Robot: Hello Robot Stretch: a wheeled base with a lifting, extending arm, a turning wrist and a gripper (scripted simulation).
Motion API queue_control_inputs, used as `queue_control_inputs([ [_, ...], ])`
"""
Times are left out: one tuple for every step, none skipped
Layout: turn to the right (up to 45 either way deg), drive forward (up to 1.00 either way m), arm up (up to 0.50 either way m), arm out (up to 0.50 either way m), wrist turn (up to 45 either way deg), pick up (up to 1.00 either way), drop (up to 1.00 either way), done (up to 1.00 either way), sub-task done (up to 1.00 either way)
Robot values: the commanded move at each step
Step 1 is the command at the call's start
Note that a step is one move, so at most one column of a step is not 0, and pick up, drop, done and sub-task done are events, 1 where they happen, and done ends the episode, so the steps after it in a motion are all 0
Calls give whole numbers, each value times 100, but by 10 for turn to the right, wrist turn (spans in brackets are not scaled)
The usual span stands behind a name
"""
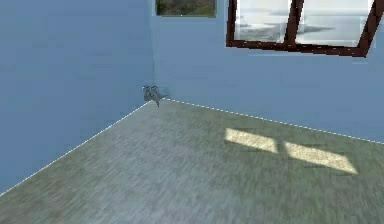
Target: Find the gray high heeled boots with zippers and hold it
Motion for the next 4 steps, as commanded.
queue_control_inputs([
  [-30,0,0,0,0,0,0,0,0],
  [0,100,0,0,0,0,0,0,0],
  [0,100,0,0,0,0,0,0,0],
  [60,0,0,0,0,0,0,0,0],
])
